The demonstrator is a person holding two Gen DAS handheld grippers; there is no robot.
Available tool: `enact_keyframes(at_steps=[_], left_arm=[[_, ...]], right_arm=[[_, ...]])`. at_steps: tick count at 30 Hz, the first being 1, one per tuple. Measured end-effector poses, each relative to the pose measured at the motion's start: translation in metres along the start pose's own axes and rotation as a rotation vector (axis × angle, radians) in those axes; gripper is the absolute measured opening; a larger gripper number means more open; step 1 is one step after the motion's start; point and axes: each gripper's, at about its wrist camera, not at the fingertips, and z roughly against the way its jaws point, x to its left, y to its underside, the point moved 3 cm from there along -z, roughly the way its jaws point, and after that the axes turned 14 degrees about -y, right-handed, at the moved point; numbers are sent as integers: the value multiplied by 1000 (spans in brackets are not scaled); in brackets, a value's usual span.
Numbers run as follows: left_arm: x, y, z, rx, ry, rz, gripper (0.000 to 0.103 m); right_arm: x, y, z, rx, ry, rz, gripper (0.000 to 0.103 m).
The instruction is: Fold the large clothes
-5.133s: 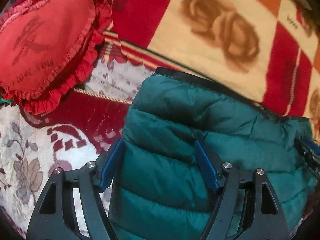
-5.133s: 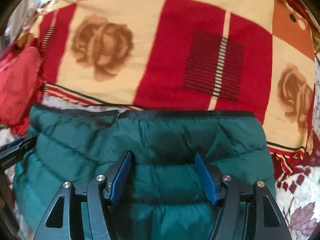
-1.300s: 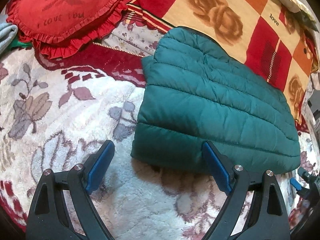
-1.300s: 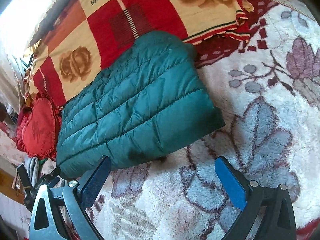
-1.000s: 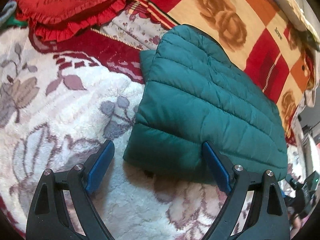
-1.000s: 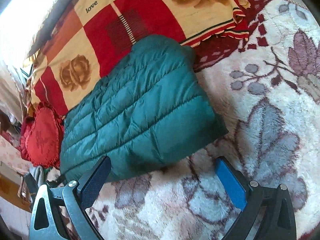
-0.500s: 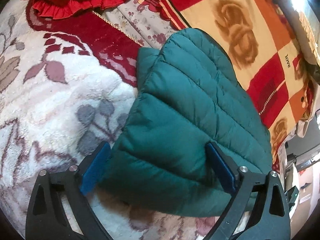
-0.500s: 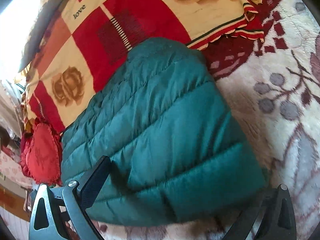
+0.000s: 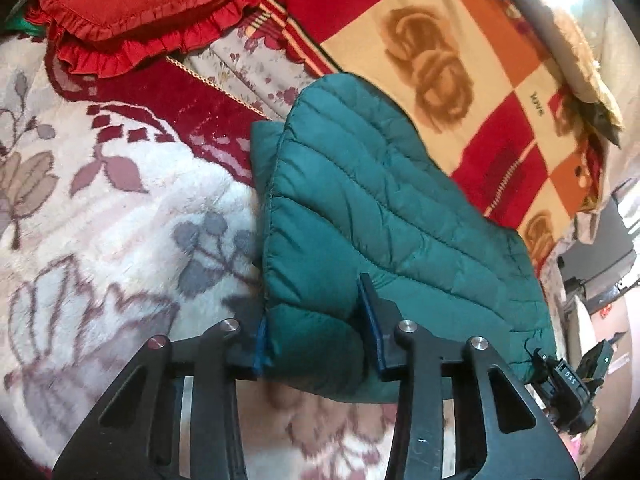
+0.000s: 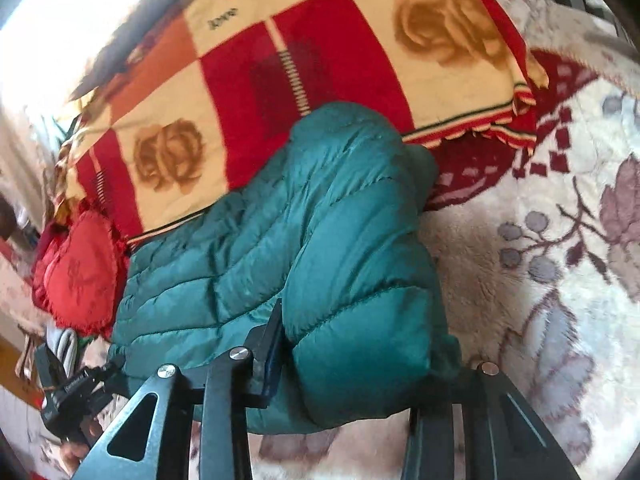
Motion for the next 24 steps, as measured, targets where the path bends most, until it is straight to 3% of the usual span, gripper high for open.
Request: enact_keyframes(at_steps=[7,10,12,14,17,24], left_arm=[[24,42,51,33,42,-30,37],[34,66,63,46,9,-53,37],[37,80,61,57,-36,-84,39],[41,87,52,54,-76,-75,53],[43,89,51,28,-111,-47,67],[32,103,84,-123,-244,-105,68]], right_arm=[[12,38,49,32,-40,-6,36],[8,60,64,53,-47,-21,36],[0,75,66,68,-26,-37,39],[-12,83,59,102,13,-61,55],[-30,88,61,99,45,-128,68],[-16,90,105,38,149,-33,72]])
